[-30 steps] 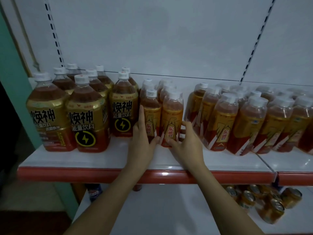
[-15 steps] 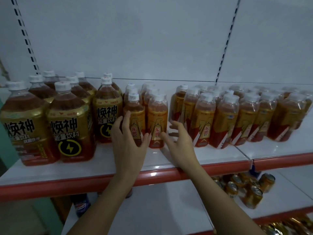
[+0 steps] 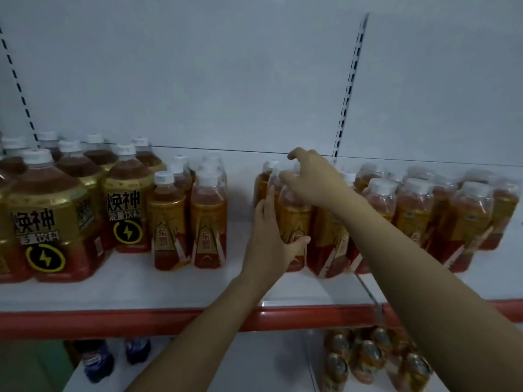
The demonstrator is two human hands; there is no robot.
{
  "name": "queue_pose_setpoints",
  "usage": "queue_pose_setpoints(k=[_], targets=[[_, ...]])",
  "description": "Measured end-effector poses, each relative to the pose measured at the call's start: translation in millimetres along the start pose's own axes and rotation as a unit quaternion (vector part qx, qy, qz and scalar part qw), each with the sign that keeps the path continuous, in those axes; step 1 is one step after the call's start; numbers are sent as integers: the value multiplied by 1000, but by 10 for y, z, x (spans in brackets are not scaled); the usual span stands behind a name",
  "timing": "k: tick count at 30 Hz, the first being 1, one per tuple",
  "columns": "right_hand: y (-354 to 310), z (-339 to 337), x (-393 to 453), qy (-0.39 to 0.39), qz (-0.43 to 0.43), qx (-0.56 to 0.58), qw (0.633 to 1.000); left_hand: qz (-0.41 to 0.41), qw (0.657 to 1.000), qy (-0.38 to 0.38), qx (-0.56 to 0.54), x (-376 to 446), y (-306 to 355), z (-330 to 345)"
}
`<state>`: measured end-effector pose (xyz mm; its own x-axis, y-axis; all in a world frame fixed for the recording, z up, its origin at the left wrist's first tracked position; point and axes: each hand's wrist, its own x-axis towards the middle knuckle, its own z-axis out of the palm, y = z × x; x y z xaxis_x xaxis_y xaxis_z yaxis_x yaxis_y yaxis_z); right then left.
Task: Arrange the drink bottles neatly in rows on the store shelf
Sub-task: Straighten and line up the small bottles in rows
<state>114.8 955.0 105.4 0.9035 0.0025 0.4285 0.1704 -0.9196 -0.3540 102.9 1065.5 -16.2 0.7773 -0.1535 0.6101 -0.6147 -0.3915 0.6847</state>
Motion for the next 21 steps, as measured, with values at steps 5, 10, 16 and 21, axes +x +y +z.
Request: queue_pose_setpoints(k=[5, 10, 16, 21], targets=[[-53, -41, 426, -78, -14, -19, 997, -28, 999, 12, 15, 58, 17, 217], [-110, -40, 742, -209, 11, -101, 973, -36, 997, 35, 66, 12, 41, 262], [-56, -189, 699, -197, 33, 4, 980, -29, 997, 28, 71, 38, 73, 118], [-39, -156, 704, -201, 56, 75, 975, -44, 995, -21, 88, 71, 81, -63]])
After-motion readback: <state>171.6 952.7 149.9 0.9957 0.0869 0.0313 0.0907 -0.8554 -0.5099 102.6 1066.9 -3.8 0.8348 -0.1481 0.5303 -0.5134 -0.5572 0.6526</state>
